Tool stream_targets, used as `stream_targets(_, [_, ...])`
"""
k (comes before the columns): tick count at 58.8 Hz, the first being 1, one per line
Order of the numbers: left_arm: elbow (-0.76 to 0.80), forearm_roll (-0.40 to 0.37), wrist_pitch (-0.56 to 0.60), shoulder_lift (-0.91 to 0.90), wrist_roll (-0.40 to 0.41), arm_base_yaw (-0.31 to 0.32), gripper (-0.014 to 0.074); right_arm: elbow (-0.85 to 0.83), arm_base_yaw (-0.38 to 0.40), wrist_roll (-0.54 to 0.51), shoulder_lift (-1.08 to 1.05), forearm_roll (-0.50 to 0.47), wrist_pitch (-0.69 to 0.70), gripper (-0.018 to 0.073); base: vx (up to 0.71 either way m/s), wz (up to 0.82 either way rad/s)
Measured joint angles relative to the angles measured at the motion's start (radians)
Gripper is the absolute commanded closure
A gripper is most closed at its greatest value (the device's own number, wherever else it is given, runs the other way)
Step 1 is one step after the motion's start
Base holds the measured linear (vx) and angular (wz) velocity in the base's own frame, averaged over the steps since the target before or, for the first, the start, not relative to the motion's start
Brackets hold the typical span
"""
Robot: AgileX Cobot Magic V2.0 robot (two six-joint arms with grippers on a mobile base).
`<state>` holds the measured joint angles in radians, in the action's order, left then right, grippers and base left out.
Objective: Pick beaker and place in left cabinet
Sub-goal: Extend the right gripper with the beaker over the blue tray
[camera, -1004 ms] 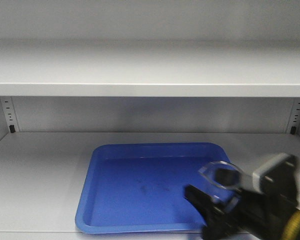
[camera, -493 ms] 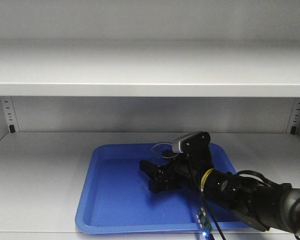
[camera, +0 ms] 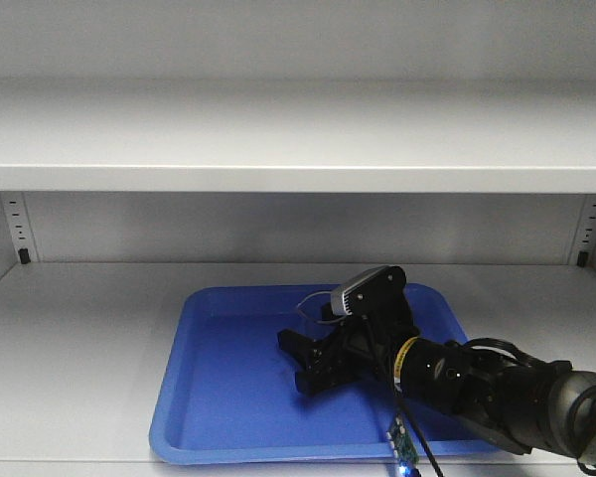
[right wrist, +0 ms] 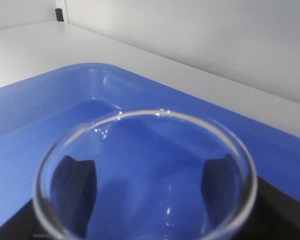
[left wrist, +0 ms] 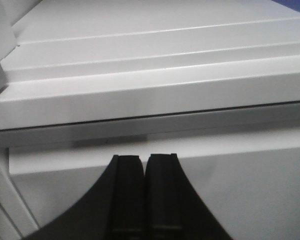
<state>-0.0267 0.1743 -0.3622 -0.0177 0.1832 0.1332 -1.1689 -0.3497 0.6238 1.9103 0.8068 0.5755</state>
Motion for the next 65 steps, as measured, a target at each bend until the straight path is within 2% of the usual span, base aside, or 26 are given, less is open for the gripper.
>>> stream_targets(11, [0.000,0.000,0.000,0.000,0.000,0.000,0.0593,0.000,0.000,0.074,0.000,0.010,0.005,-0.0063,0.00,0.00])
stream_targets(22, [0.000,0.000,0.000,0.000,0.000,0.000,0.0593,-0.001,0.000,0.175,-0.013,0.070,-0.066,-0.0080,0.00,0.00])
stream_targets(31, [0.000,0.000,0.000,0.000,0.000,0.000,0.0593,-0.001,0.000,0.308,-0.057,0.229,-0.101,-0.0060,0.00,0.00])
stream_targets(46, [0.000,0.000,0.000,0.000,0.000,0.000,0.0593,-0.001,0.000,0.638,-0.136,0.653,-0.110,-0.0008,0.00,0.00])
stream_targets(55, [0.000,0.000,0.000,0.000,0.000,0.000,0.0593,-0.001,0.000,0.798,-0.173,0.855,-0.146,-0.0006,0.00,0.00])
stream_targets(60, [0.000,0.000,0.000,0.000,0.000,0.000,0.0593,-0.001,0.000,0.867,-0.190,0.923,-0.155,-0.0006,0.00,0.00])
stream_targets(65, [0.000,0.000,0.000,0.000,0.000,0.000,0.0593,-0.001,0.000,0.925,-0.207,0.948,-0.160,-0.0006,0.00,0.00])
